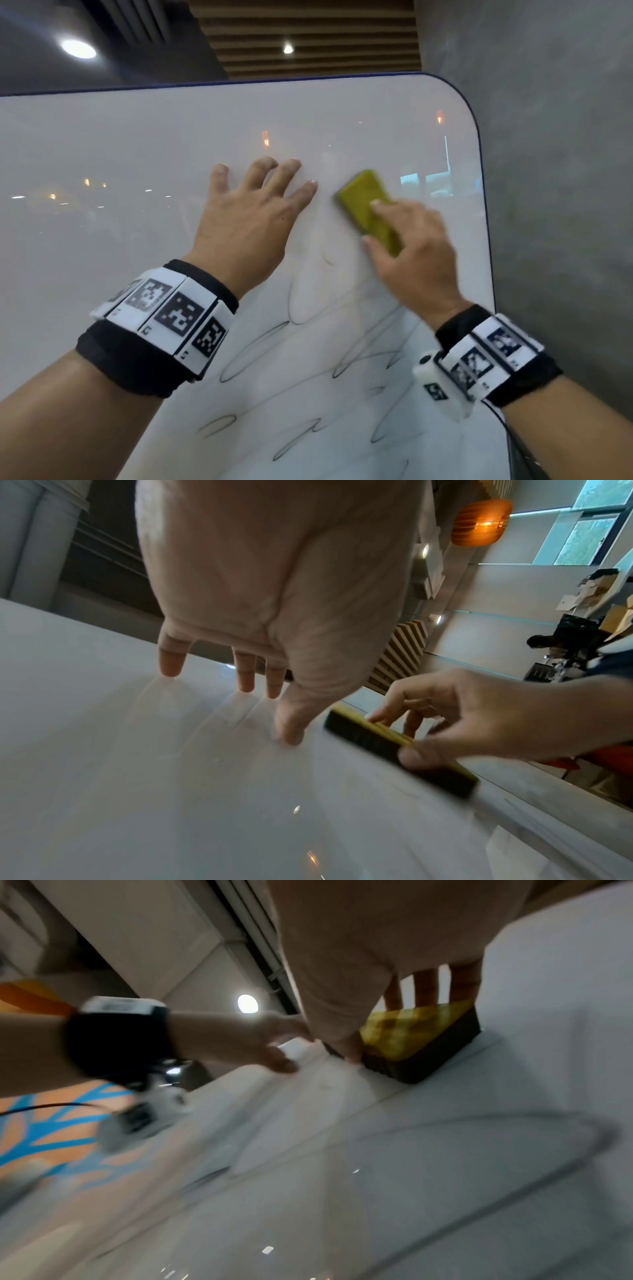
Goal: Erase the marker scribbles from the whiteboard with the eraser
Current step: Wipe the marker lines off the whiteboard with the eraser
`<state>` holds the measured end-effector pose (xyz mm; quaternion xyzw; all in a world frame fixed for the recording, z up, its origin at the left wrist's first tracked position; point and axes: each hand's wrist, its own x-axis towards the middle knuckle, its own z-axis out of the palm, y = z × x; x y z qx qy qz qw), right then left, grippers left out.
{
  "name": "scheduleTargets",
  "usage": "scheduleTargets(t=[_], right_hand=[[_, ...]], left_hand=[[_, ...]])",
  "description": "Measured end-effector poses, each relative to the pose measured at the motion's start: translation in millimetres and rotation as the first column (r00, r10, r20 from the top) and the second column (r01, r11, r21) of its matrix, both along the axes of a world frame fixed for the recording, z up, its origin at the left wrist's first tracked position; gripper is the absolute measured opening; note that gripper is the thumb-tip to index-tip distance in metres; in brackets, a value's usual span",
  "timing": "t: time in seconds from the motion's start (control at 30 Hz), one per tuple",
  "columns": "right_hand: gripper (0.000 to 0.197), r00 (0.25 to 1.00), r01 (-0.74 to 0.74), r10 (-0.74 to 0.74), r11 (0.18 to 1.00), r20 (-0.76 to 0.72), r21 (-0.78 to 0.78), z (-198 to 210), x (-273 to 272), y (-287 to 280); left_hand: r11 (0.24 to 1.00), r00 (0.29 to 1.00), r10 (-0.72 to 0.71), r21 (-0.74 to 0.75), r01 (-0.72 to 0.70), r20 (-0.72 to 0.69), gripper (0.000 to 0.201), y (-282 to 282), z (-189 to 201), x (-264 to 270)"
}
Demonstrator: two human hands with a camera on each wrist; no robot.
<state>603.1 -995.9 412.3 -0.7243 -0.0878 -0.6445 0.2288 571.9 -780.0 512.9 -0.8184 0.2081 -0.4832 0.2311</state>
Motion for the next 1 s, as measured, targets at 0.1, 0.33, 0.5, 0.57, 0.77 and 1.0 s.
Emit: scheduleTargets(t=[0.1, 0.33, 0.5, 0.57, 0.77, 1.0], right_hand=[[0.046, 0.999, 0.016, -0.007, 0.962, -0.033, 0.273, 2, 5, -19], [0.039, 0.998, -0.058, 0.059, 0.991, 0.001, -0.123, -30, -14, 67], [0.046, 1.000, -0.010, 0.010, 0.999, -0.013, 0.043, -6, -7, 26], [0.046, 1.000, -0.006, 0.009, 0.985, -0.020, 0.170, -4, -3, 25], [0.041, 0.999, -0.048, 0.051, 0.985, 0.017, -0.165, -42, -17, 94], [0.044, 0.999, -0.022, 0.021, 0.999, 0.030, 0.044, -26, -5, 65]], left_hand=[[1.000, 1.000, 0.012, 0.021, -0.013, 0.022, 0.070, 11, -5, 4], [1.000, 0.999, -0.012, 0.014, 0.011, 0.053, 0.066, 16, -10, 4], [1.000, 0.998, -0.018, 0.025, 0.017, 0.063, 0.072, 33, -19, 6], [0.999, 0.996, -0.026, 0.024, 0.024, 0.080, 0.072, 42, -24, 6], [0.998, 0.993, -0.058, -0.008, 0.059, 0.108, 0.066, 58, -34, 6], [0.998, 0.992, -0.065, -0.014, 0.067, 0.107, 0.067, 88, -49, 2]])
